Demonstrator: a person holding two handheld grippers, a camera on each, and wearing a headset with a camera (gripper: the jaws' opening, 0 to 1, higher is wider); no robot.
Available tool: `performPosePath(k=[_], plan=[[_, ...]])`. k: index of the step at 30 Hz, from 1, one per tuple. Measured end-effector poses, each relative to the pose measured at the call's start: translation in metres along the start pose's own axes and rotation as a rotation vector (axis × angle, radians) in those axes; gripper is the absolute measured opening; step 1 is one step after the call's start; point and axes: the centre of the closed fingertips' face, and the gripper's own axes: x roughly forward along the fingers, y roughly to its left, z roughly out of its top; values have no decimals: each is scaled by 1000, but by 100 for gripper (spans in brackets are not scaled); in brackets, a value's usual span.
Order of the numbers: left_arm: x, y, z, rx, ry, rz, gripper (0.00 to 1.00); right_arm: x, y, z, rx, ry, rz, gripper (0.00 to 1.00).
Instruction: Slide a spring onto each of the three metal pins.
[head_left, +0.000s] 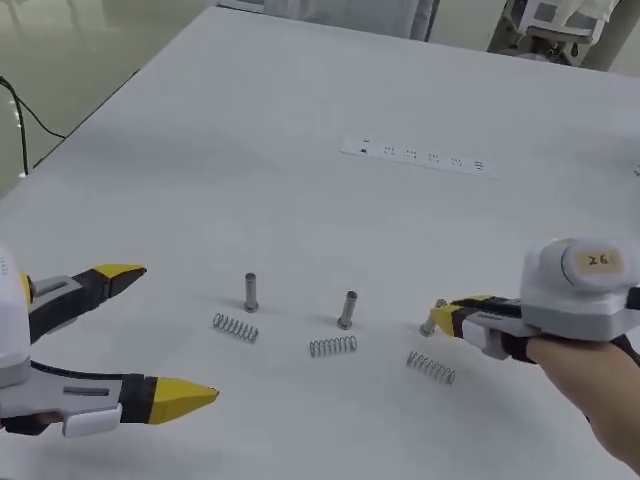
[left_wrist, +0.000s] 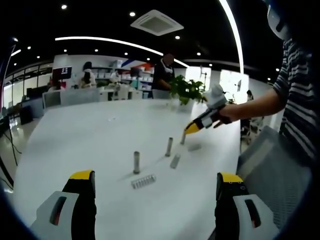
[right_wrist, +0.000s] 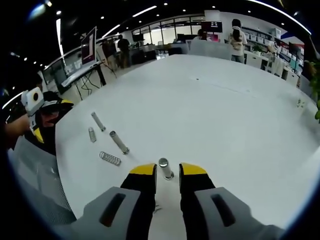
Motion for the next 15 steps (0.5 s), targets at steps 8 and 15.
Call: performPosePath(k=[8,15], plan=[[1,-1,1,2,1,-3,98,-3,1,2,9,-9,6,18],[1,-1,0,1,2,-4,98,-6,3,3,10,-13,12,19]])
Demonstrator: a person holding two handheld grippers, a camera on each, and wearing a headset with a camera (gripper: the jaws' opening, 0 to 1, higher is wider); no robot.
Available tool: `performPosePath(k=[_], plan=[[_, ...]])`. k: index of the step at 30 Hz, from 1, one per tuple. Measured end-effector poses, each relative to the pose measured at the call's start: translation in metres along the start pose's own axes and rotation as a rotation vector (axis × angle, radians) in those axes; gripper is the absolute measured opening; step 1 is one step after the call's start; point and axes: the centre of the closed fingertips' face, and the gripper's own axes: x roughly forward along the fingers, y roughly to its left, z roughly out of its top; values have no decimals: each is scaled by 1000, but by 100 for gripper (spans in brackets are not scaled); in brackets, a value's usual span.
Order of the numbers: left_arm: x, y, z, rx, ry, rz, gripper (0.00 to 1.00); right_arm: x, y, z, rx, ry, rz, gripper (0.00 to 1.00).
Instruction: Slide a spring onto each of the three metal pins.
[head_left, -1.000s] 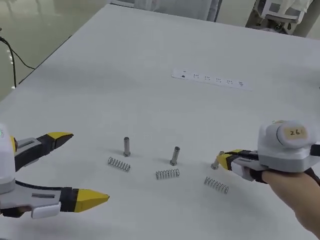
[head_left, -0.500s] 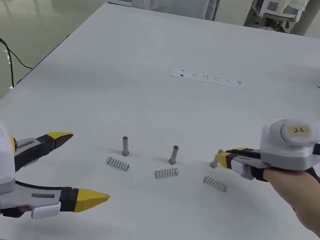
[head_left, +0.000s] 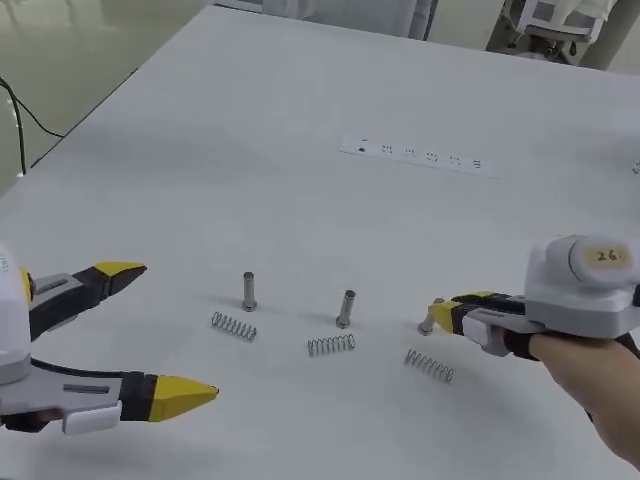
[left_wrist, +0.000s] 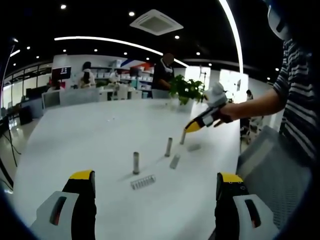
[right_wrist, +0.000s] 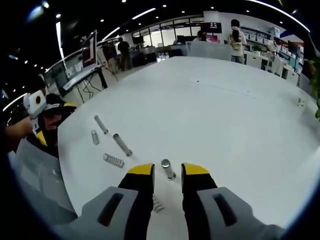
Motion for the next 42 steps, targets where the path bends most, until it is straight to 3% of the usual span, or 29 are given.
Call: performPosePath(k=[17,42], plan=[[3,-3,3,3,-6,-14,98,-7,7,-1,3,6,32,23],[3,-2,4,6,0,-20,98,-19,12,-11,-123,49,59,23]])
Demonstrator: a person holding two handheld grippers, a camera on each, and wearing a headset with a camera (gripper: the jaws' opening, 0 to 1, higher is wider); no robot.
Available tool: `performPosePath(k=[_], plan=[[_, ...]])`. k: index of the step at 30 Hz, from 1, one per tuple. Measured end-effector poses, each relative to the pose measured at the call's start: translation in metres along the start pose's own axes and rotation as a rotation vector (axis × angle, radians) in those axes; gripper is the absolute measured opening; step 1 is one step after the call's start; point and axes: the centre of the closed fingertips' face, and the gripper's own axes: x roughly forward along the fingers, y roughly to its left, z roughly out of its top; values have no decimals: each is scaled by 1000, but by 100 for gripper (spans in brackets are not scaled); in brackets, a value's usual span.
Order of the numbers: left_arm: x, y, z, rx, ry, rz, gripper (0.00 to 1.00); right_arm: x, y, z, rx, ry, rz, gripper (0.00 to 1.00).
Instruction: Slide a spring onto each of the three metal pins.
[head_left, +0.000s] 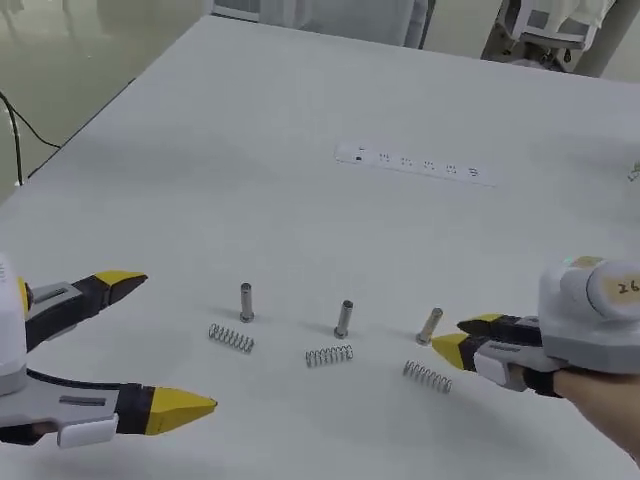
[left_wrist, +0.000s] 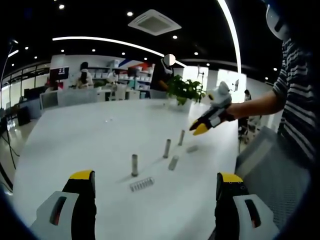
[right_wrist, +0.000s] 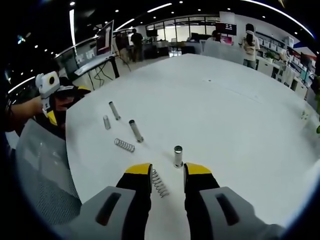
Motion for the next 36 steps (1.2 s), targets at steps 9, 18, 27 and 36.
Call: performPosePath(k=[9,18,27,36], plan=[[1,-1,0,1,4,-5,98,-1,10,-2,-109,31,31,25],[-2,-2,-4,1,14,-9,98,-2,16,-1,-230,64,58,25],[-4,-1,-4,0,9,-1,98,1,18,-17,-362,145,62,22],[-3,-2,-5,-3,11,-3,98,4,21,-34,-382,185,84,20]])
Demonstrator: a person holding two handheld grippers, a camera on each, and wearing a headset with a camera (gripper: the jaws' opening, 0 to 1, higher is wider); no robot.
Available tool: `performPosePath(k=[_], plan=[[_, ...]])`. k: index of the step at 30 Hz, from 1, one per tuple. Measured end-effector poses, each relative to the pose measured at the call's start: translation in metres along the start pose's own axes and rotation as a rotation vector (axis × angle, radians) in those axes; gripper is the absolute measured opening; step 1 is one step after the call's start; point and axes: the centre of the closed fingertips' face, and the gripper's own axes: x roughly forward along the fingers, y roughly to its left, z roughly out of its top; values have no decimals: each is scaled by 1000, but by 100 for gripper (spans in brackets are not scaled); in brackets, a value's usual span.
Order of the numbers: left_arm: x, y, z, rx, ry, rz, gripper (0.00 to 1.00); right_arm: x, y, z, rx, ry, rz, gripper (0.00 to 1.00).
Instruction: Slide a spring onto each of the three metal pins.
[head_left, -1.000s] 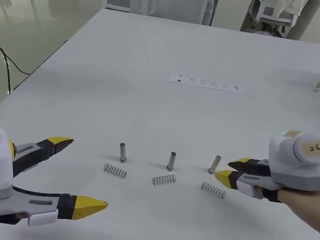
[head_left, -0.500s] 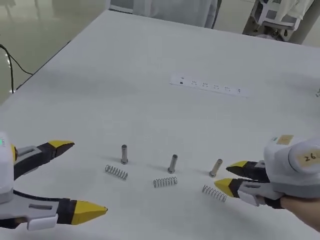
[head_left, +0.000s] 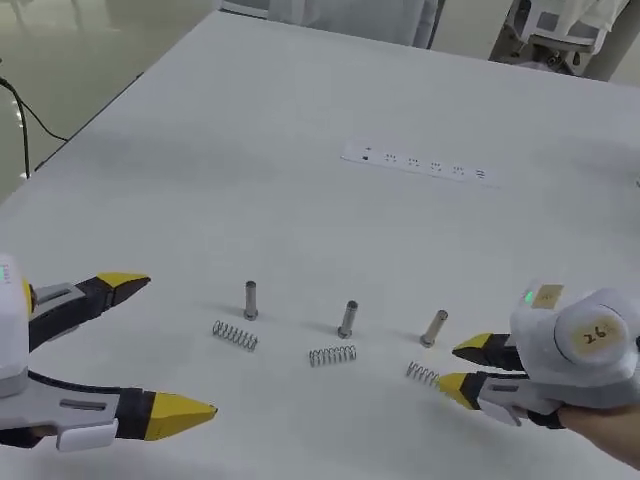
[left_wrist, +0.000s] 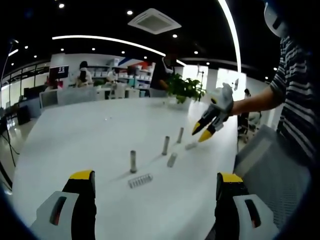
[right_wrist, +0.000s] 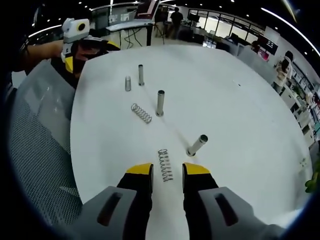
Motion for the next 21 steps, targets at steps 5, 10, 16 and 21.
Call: performPosePath(k=[5,10,16,21], plan=[[0,-1,-3,14,16,-3,98,4,2,-6,-39,29,7,19],[1,-3,-4,16,22,-7,98,10,2,-7,-50,45,20,18],[2,-6,-1,14,11,-15,98,19,2,-10,-62,67,40,15],[3,-9,-2,16,16,-26,98,22,4,-12,-78,85,59,13]])
